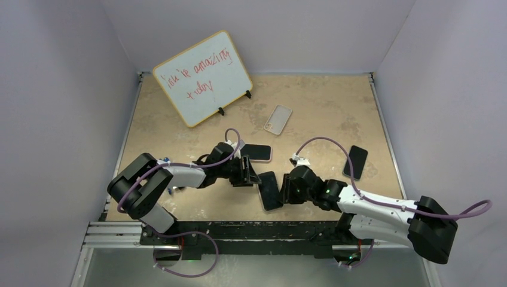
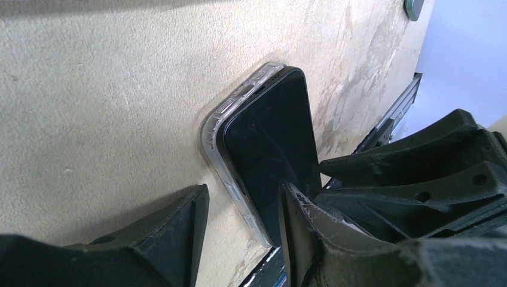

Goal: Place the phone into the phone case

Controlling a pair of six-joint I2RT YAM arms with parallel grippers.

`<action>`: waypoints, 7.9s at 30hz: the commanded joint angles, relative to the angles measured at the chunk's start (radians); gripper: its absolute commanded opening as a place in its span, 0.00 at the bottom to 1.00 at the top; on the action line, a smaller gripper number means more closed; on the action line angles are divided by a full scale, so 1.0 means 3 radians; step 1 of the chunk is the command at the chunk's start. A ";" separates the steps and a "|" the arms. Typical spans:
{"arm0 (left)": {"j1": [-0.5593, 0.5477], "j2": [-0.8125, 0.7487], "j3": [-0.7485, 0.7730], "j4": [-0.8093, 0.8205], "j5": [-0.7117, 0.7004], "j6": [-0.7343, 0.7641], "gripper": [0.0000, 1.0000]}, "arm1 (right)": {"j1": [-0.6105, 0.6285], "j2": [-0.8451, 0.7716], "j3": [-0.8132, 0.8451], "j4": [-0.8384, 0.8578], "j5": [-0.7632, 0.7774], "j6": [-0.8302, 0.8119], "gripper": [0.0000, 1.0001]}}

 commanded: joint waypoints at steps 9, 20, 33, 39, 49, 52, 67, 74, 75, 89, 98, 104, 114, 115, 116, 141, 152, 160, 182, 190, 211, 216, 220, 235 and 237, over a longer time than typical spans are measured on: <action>-0.0022 -0.0066 -0.0091 0.0063 -0.0064 -0.0054 0.48 | -0.0048 0.0001 0.0350 -0.0391 0.0301 -0.0408 0.35; -0.0127 0.0128 -0.0071 0.0265 0.0098 -0.0112 0.47 | -0.0287 0.0340 0.0216 0.0247 -0.0289 -0.0484 0.24; -0.0201 -0.0069 -0.0045 -0.0024 -0.0097 0.0021 0.36 | -0.0289 0.0638 0.0069 0.0733 -0.0756 -0.0264 0.05; -0.0205 -0.0158 -0.0023 -0.0188 -0.0133 0.0044 0.33 | -0.0289 0.0208 0.0152 0.0313 -0.0341 -0.0229 0.18; -0.0362 -0.0483 0.0204 -0.0708 -0.0494 0.0122 0.35 | -0.0364 0.0125 0.0108 0.0222 -0.0253 -0.0238 0.39; -0.0392 -0.0479 0.0223 -0.0754 -0.0526 0.0115 0.33 | -0.0381 0.0168 0.0069 0.0325 -0.0292 -0.0237 0.42; -0.0639 -0.0189 0.0414 -0.0823 -0.0640 0.0036 0.17 | -0.0468 0.0435 -0.0183 0.0894 -0.0688 -0.0161 0.41; -0.0702 -0.0100 0.0319 -0.0608 -0.0533 -0.0249 0.12 | -0.0468 0.0433 -0.0255 0.1094 -0.0785 -0.0043 0.38; -0.0705 -0.0088 0.0310 -0.0612 -0.0515 -0.0275 0.12 | -0.0468 0.0418 -0.0274 0.1105 -0.0779 -0.0010 0.38; -0.0721 -0.0266 0.0170 -0.0800 -0.0527 -0.0378 0.21 | -0.0468 0.0259 -0.0388 0.1038 -0.0660 0.0051 0.38; -0.0828 -0.0107 0.0089 -0.0473 -0.0446 -0.0516 0.00 | -0.0468 0.0437 -0.0688 0.1995 -0.1063 0.0518 0.37; -0.0821 -0.0210 0.0052 -0.0608 -0.0503 -0.0496 0.06 | -0.0468 0.0435 -0.0818 0.2355 -0.1075 0.0695 0.37; -0.0635 -0.0458 -0.0049 -0.0770 -0.0739 -0.0354 0.22 | -0.0472 0.0319 -0.0779 0.1996 -0.0873 0.0463 0.38; -0.0620 -0.0468 -0.0104 -0.0649 -0.0698 -0.0373 0.22 | -0.0469 0.0336 -0.0765 0.1967 -0.0855 0.0441 0.38; -0.0618 -0.0481 -0.0134 -0.0590 -0.0695 -0.0378 0.23 | -0.0472 0.0355 -0.0764 0.1953 -0.0834 0.0436 0.38; -0.0342 -0.0609 -0.0601 -0.0555 -0.0522 -0.0215 0.00 | -0.0474 0.0563 -0.0957 0.3889 -0.1469 0.0896 0.40; -0.0339 -0.0581 -0.0577 -0.0531 -0.0504 -0.0209 0.00 | -0.0473 0.0837 -0.0909 0.3822 -0.1474 0.0787 0.41; -0.0342 -0.0604 -0.0531 -0.0635 -0.0531 -0.0145 0.00 | -0.0474 0.1462 -0.0890 0.4633 -0.1817 0.1077 0.41; 0.0124 -0.1969 -0.0019 -0.1390 -0.0125 0.0432 0.87 | -0.0582 0.1323 -0.0855 0.4656 -0.1838 0.1080 0.00; 0.0499 -0.2497 -0.0226 -0.0596 0.0710 0.0032 0.88 | -0.0600 0.0501 -0.0661 0.4234 -0.1772 0.0940 0.00; 0.0510 -0.2442 -0.0540 0.1035 0.1213 -0.0480 0.89 | -0.0601 -0.0152 -0.0724 0.4847 -0.1753 0.1327 0.00; 0.0512 -0.2429 -0.0602 0.1332 0.1199 -0.0611 0.89 | -0.0597 0.0010 -0.0738 0.5256 -0.1861 0.1520 0.00; 0.0510 -0.2425 -0.0602 0.1488 0.1180 -0.0675 0.89 | -0.0587 0.0139 -0.0681 0.5299 -0.1964 0.1564 0.00; 0.0508 -0.2383 -0.0942 0.2644 0.0879 -0.1260 0.63 | -0.0442 0.1057 -0.0652 0.6461 -0.2086 0.2090 0.00; 0.0510 -0.2374 -0.1006 0.2791 0.0818 -0.1362 0.54 | -0.0410 0.1159 -0.0603 0.6484 -0.2097 0.2108 0.00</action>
